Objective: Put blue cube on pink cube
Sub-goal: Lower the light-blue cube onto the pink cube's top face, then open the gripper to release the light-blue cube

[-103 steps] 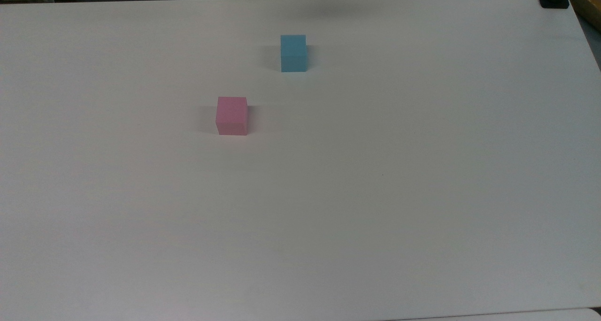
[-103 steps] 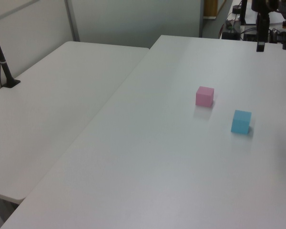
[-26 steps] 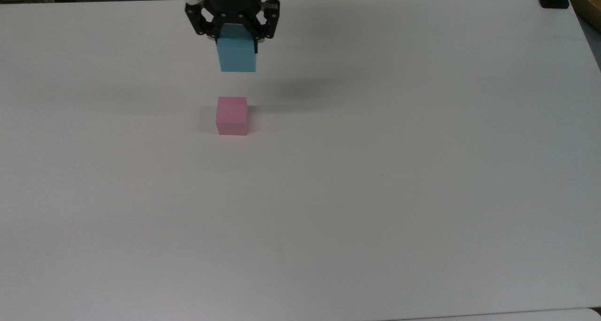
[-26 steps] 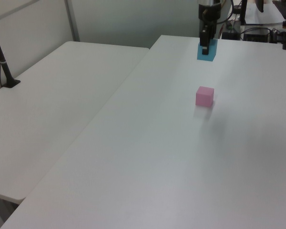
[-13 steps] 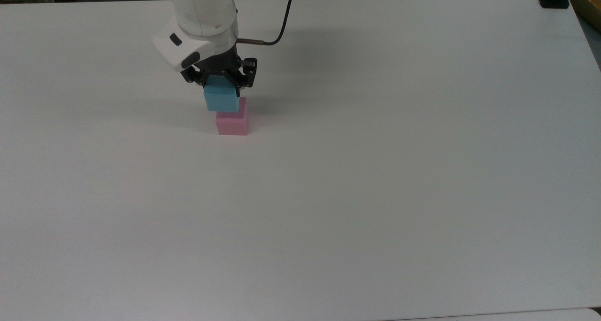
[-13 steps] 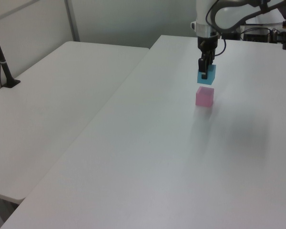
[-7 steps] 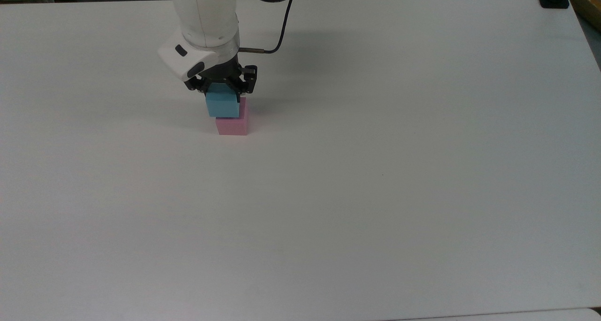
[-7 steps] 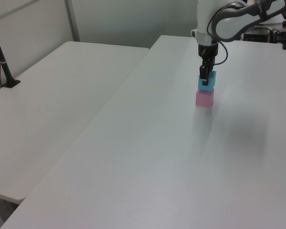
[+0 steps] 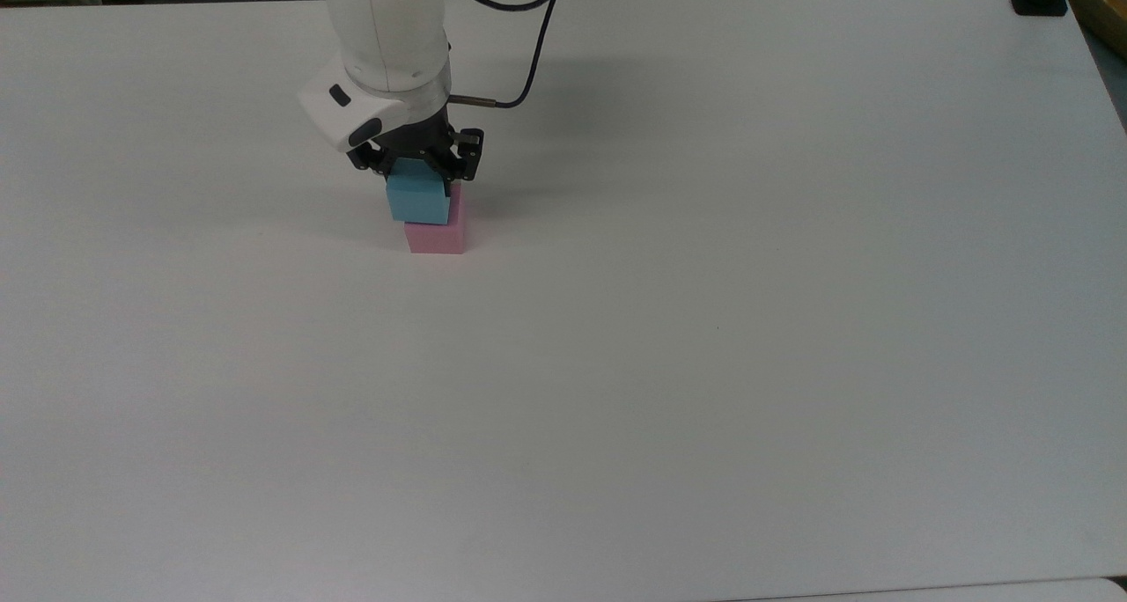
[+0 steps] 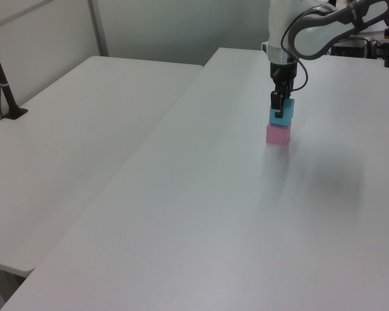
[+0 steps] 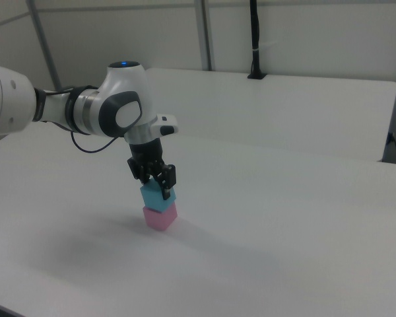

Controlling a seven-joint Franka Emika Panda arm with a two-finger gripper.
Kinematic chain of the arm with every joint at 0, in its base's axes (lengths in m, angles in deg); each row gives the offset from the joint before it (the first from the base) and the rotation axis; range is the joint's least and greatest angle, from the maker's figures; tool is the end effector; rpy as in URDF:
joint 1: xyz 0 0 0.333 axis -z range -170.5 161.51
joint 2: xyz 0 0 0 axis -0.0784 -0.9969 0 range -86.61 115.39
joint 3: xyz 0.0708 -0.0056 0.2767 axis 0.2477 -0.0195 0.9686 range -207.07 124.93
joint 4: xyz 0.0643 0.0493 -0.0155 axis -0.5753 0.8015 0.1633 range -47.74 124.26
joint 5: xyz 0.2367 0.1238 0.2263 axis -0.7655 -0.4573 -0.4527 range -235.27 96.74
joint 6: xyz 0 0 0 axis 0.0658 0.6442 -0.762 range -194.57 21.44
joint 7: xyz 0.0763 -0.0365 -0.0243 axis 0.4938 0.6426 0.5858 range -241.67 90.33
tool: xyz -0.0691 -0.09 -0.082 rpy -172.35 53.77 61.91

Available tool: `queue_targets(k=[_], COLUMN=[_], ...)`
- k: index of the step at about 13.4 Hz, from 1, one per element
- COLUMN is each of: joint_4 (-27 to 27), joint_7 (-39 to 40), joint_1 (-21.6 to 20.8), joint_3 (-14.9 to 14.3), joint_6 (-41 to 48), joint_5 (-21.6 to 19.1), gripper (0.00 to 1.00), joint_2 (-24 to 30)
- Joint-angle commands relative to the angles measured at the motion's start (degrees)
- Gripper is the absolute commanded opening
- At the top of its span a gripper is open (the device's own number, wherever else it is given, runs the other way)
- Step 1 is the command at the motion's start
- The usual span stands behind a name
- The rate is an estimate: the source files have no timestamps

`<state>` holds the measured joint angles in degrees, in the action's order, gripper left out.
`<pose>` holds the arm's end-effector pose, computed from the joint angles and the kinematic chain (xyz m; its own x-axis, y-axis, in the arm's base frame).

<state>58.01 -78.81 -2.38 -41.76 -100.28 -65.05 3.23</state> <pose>0.5572 -0.0327 0.3531 0.9978 -0.0658 -0.0011 -0.0656 -0.9957 0.0655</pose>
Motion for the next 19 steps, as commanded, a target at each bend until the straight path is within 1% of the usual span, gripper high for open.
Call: queue_targets(k=[1, 3, 4, 5, 6, 10, 15, 19], joint_4=[2.40, 2.40, 2.74, 2.92, 3.01, 2.92, 0.99, -3.92], joint_7=[-3.27, -3.27, -3.27, -3.27, -3.36, -3.45, -2.84, -2.66], joint_1=[-0.45, -0.54, -0.54, -0.62, -0.62, -0.62, -0.62, -1.06], joint_3=[-0.01, -0.01, -0.01, -0.01, 0.08, -0.01, 0.08, 0.52], joint_6=[-3.56, -3.56, -3.56, -3.47, -3.30, -2.95, 2.75, 10.22], joint_5=[-0.09, -0.09, -0.09, -0.09, -0.09, -0.09, -0.18, -0.18], gripper=[0.34, 0.39, 0.50, 0.64, 1.00, 1.00, 1.00, 1.00], joint_2=[0.88, 0.88, 0.96, 0.96, 0.96, 1.31, 4.65, 6.32])
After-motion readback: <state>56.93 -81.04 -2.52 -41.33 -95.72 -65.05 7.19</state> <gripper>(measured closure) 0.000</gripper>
